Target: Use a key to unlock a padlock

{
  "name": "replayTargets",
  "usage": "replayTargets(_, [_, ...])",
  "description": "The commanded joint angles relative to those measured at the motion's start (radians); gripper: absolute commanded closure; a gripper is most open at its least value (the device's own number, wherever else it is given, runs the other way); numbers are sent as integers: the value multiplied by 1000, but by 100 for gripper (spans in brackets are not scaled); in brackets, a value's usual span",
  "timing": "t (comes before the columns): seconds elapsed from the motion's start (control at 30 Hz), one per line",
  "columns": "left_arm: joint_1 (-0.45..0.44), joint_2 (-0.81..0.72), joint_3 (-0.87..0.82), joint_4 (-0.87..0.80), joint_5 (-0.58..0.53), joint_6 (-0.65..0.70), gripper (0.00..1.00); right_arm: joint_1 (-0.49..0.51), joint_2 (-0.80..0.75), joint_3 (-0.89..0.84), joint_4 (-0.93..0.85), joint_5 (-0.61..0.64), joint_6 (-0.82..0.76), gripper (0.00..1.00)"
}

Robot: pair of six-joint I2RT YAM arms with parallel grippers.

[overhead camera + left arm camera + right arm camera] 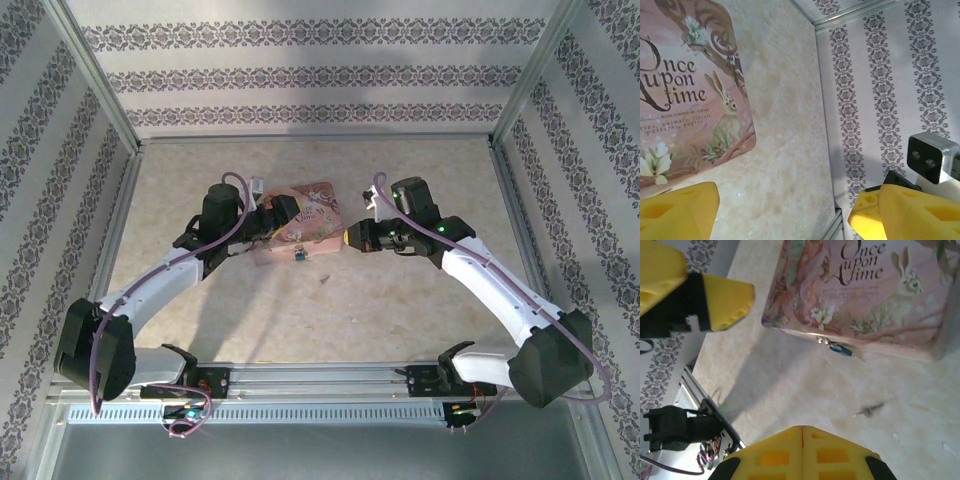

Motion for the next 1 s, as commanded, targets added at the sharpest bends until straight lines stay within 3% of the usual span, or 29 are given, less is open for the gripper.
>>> replayTargets(0.0, [-21, 34, -38, 186, 28, -123, 17, 16, 13, 41, 45, -10, 20, 100])
replayTargets(0.13, [-22, 51, -64, 230, 1, -145, 16, 32, 49, 81, -90, 110, -30, 100])
replayTargets(0.23, [-17, 12, -63, 115, -66, -68, 15, 78, 89, 113, -208, 235, -77, 96])
replayTargets(0.37, [17, -72, -35, -106, -174, 66, 12, 186, 144, 103, -209, 341, -77, 81])
replayTargets(0.5, [134, -164, -75, -159, -162, 77, 10, 325, 253, 151, -210, 448, -83, 72])
replayTargets(0.67, [312, -266, -136, -213, -106, 83, 9, 454, 470, 320, -294, 527, -201, 66])
replayTargets(0.8, [420, -317, -160, -256, -51, 99, 8, 488, 631, 488, -390, 530, -200, 65])
replayTargets(0.97, [488, -374, -179, -323, -52, 132, 8, 509, 743, 575, -391, 513, -108, 64])
